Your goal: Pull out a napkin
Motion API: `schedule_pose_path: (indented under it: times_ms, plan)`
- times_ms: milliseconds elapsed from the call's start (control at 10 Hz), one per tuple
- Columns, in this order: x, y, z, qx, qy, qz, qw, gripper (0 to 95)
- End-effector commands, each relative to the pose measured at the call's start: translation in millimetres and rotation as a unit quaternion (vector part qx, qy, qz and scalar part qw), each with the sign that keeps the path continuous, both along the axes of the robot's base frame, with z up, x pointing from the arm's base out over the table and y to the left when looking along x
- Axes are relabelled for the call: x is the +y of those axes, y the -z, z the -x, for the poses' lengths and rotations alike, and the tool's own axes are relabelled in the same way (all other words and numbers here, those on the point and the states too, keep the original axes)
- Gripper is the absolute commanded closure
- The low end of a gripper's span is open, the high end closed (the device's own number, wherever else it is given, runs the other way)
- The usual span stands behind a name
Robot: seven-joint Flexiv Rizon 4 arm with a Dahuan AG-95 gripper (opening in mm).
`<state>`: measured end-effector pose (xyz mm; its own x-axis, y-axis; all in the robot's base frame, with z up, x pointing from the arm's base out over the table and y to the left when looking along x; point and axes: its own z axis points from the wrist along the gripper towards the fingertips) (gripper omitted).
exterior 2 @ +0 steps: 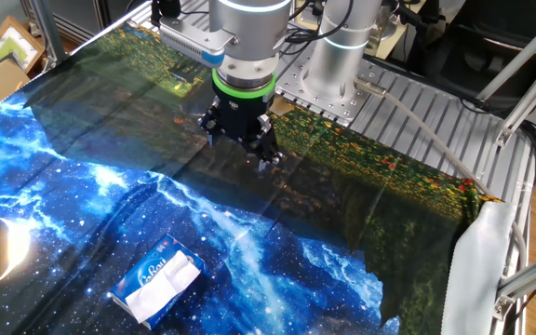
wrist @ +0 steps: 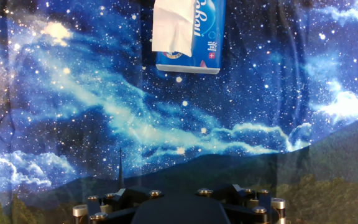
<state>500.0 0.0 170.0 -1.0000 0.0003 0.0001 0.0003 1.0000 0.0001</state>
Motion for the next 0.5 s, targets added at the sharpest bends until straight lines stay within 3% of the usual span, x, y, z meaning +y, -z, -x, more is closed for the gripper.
schedule_pose_path:
  times_ms: [100,500]
  plan:
    - [0.0,0.0,0.0,0.000,0.059,0.005,0.9983,95.0]
    - [0.0,-0.1,0.0,0.001,0.057,0.004,0.9983,95.0]
